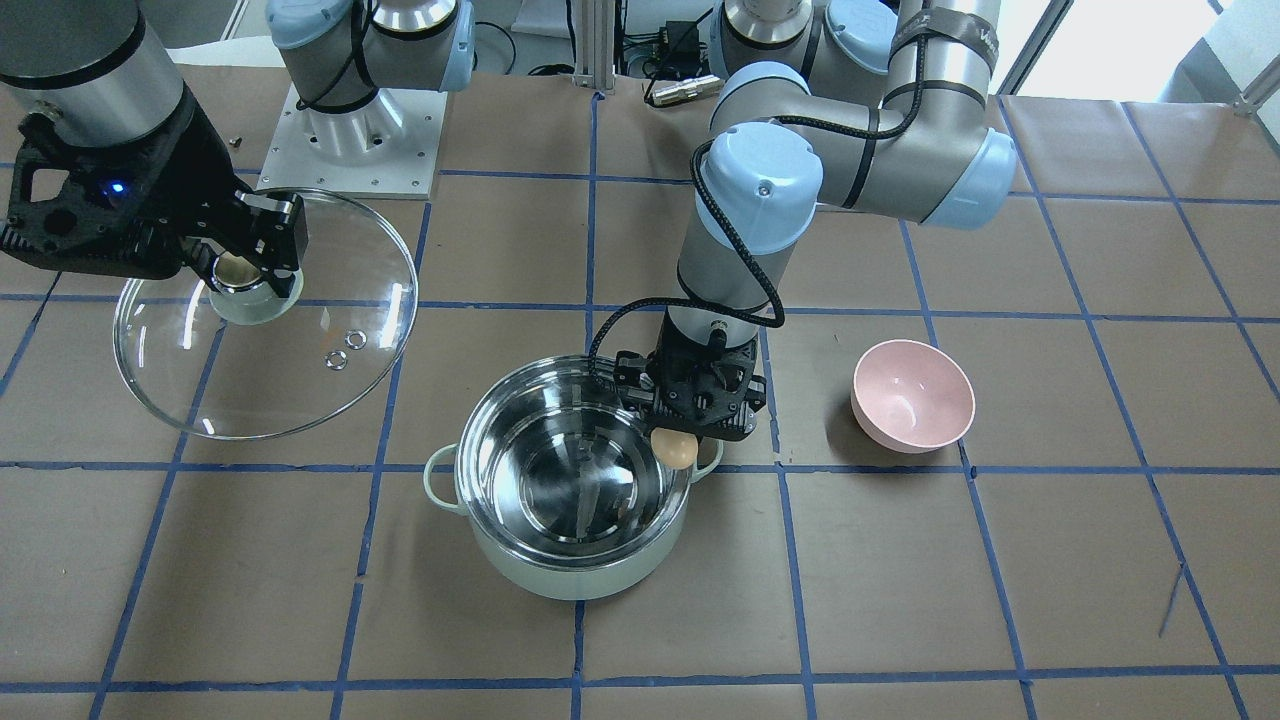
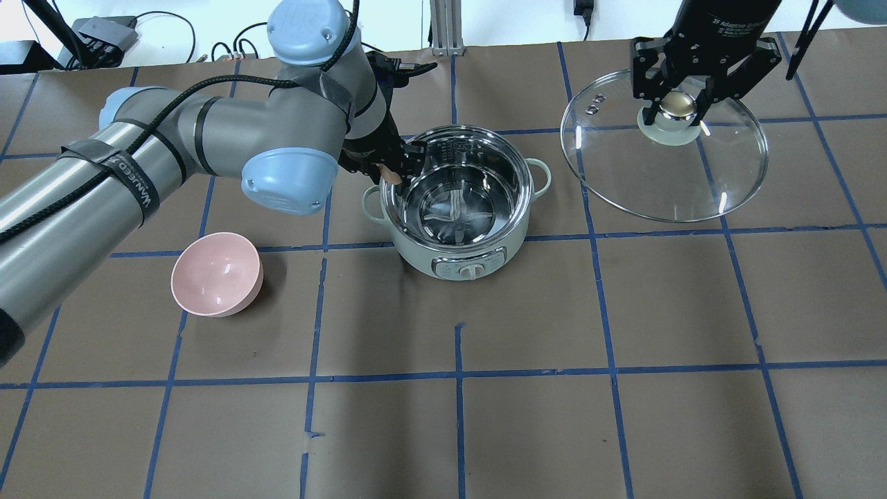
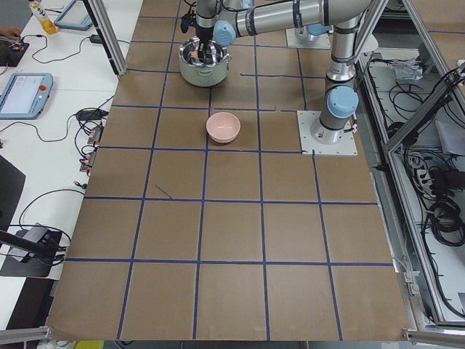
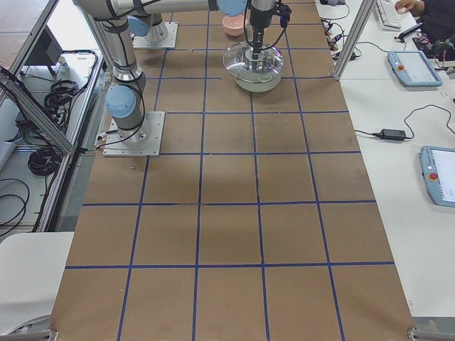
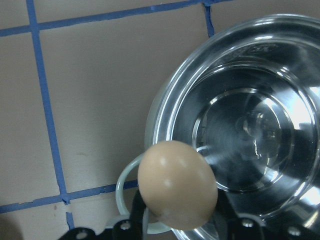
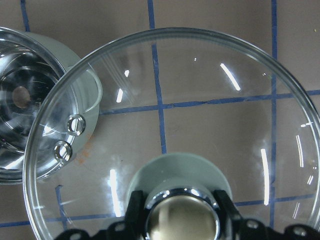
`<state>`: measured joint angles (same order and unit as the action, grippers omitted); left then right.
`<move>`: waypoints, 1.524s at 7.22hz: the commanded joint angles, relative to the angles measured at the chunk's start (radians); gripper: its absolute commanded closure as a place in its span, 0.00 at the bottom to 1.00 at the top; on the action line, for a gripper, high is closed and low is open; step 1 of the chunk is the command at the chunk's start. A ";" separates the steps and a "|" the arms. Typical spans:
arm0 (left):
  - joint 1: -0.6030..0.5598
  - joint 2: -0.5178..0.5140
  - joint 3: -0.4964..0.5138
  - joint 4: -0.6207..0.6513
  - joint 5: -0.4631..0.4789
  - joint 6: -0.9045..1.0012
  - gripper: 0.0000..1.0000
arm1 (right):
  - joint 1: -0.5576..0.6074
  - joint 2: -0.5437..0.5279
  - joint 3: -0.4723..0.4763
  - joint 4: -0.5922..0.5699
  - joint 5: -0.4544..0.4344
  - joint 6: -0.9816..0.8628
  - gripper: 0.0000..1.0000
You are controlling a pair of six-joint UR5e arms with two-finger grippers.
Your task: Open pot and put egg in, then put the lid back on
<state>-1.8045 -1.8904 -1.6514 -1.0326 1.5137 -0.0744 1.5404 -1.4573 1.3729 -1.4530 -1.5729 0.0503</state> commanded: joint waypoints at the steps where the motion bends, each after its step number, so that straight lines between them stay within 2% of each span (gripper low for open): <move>1: -0.036 -0.022 -0.001 0.025 -0.001 -0.011 0.84 | 0.001 0.000 0.000 -0.001 -0.001 0.000 0.88; 2: -0.058 -0.026 0.002 0.034 0.000 -0.030 0.84 | 0.001 0.000 0.000 -0.001 -0.001 0.000 0.88; 3: -0.062 -0.026 0.001 0.033 -0.001 -0.030 0.76 | 0.001 0.000 0.000 -0.001 -0.001 0.000 0.88; 4: -0.062 -0.027 -0.002 0.034 0.000 -0.028 0.50 | 0.001 0.000 0.000 -0.001 -0.001 0.000 0.88; 5: -0.067 -0.026 -0.002 0.034 0.000 -0.033 0.20 | 0.001 0.002 0.000 0.000 -0.001 -0.001 0.88; 6: -0.067 -0.026 -0.001 0.034 0.002 -0.036 0.11 | 0.001 0.002 0.000 0.000 -0.001 -0.001 0.88; 7: -0.067 -0.010 0.004 0.031 0.003 -0.035 0.03 | 0.001 0.000 0.003 0.000 -0.001 -0.001 0.88; 8: -0.062 0.014 0.011 0.023 0.008 -0.027 0.00 | 0.001 0.000 0.005 -0.001 -0.001 -0.001 0.88; 9: -0.053 0.033 0.013 0.019 0.016 -0.022 0.00 | 0.001 0.000 0.003 -0.001 -0.001 -0.001 0.88; 11: 0.055 0.124 0.015 -0.117 0.016 -0.016 0.00 | 0.004 0.000 0.002 -0.003 0.001 0.002 0.88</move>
<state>-1.8152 -1.8227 -1.6378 -1.0696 1.5290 -0.0946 1.5425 -1.4573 1.3756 -1.4546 -1.5729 0.0498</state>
